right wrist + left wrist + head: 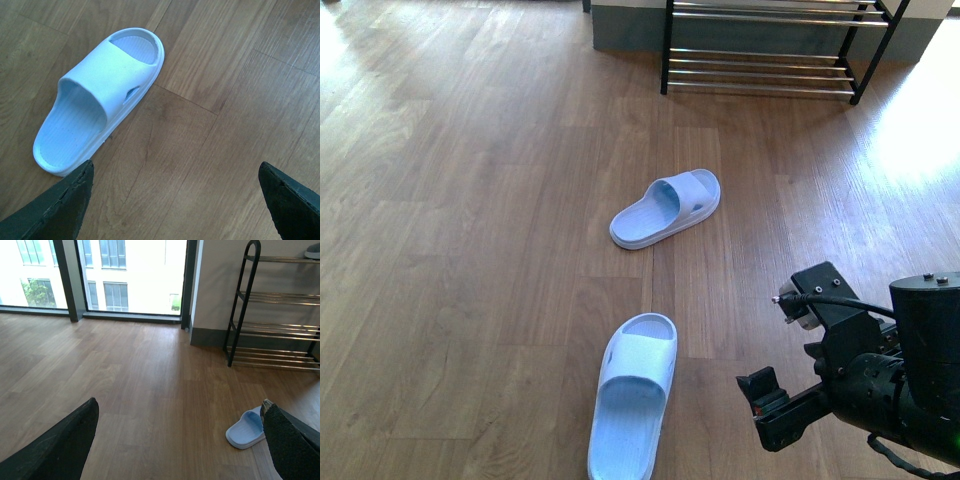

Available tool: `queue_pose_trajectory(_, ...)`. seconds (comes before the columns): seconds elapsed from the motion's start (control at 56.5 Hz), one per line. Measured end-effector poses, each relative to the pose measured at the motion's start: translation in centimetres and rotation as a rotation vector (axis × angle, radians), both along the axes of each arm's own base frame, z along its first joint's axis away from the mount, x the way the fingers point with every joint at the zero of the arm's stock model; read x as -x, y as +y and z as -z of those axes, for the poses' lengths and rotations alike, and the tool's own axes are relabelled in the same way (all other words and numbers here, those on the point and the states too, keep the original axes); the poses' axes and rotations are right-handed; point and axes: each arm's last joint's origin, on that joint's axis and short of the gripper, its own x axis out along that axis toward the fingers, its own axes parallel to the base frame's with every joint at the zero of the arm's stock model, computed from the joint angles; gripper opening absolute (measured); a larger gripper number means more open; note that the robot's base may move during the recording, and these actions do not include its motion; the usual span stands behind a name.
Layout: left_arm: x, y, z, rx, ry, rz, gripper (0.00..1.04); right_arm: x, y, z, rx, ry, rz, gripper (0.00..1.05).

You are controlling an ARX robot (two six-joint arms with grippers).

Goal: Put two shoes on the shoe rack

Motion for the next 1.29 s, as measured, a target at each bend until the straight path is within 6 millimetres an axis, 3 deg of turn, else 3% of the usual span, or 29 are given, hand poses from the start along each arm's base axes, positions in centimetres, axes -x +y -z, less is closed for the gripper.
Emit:
queue_pose_trajectory(0.089,0.0,0.0,0.0,0.0,0.0,0.0,0.95,-0.3,0.3,0.6,-0.031,0.016,-0.008,0.96)
queue_pose_trajectory(0.407,0.0,0.0,0.0,0.0,0.0,0.0,0.95,-0.8,1.2,6.6,-0.156,0.178,0.003,0.96)
queue_pose_trajectory(0.602,0.0,0.0,0.0,0.0,0.0,0.0,0.95,-1.3,3.0,7.5,-0.332,0.228,-0.094,0.96)
queue_pose_trajectory(0.938,0.0,0.0,0.0,0.0,0.0,0.0,0.95,-2.8,3.2,10.2,-0.251,0.201,0.088,0.96)
queue_pose_trajectory(1.062,0.0,0.0,0.0,0.0,0.0,0.0,0.95,-3.3,3.4,10.3,-0.262,0.174,0.115,0.96)
queue_pose_trajectory(1.292,0.0,0.0,0.0,0.0,0.0,0.0,0.95,-2.4,3.9,10.3,-0.237,0.178,0.115,0.96)
